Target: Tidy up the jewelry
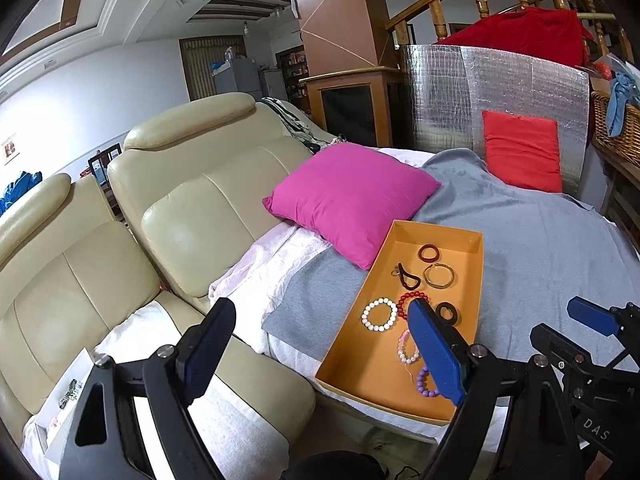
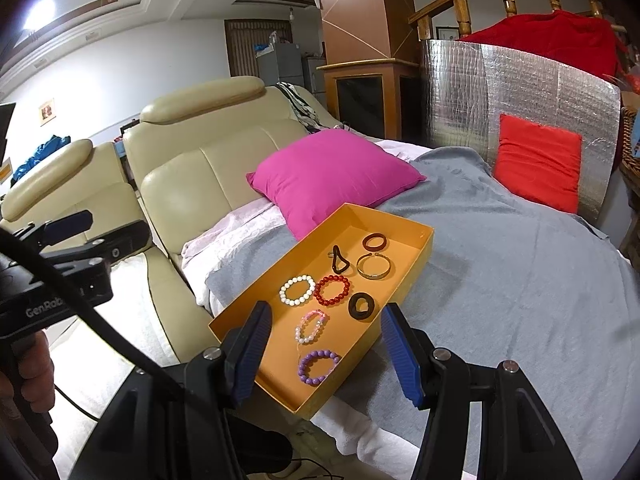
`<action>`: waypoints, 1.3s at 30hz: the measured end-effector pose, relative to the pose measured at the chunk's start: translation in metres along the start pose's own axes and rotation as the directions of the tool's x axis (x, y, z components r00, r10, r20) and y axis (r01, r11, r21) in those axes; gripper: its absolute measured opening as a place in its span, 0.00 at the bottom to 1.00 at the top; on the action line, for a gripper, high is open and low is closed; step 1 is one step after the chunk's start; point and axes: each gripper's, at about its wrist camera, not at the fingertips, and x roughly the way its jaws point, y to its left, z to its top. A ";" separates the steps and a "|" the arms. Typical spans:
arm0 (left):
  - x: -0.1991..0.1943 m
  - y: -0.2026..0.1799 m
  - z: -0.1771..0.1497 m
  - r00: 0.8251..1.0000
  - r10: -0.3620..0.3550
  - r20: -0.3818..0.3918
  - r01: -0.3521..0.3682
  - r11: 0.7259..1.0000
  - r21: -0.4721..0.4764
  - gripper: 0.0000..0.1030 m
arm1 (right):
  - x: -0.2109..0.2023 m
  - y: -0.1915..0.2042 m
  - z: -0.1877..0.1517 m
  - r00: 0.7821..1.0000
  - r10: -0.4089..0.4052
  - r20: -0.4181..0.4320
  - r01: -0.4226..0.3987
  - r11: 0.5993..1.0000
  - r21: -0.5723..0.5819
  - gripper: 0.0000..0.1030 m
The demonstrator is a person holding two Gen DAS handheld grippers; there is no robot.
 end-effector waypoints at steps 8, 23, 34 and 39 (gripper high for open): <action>0.004 0.001 0.000 1.000 0.006 -0.009 -0.006 1.000 0.001 0.85 | 0.007 0.001 0.004 1.000 -0.006 -0.004 0.006 1.000 -0.008 0.59; 0.017 0.007 -0.001 1.000 0.001 -0.028 -0.001 1.000 -0.012 0.85 | 0.023 0.004 0.010 1.000 -0.023 -0.022 0.022 0.999 -0.023 0.59; 0.024 0.001 -0.002 0.999 0.022 -0.037 -0.022 1.000 0.009 0.85 | 0.042 -0.001 0.011 0.999 -0.007 -0.037 0.006 1.000 -0.011 0.59; 0.024 -0.017 0.000 0.999 0.052 -0.016 -0.051 0.997 0.056 0.85 | 0.046 -0.016 0.011 1.000 0.017 -0.024 -0.017 1.000 0.025 0.59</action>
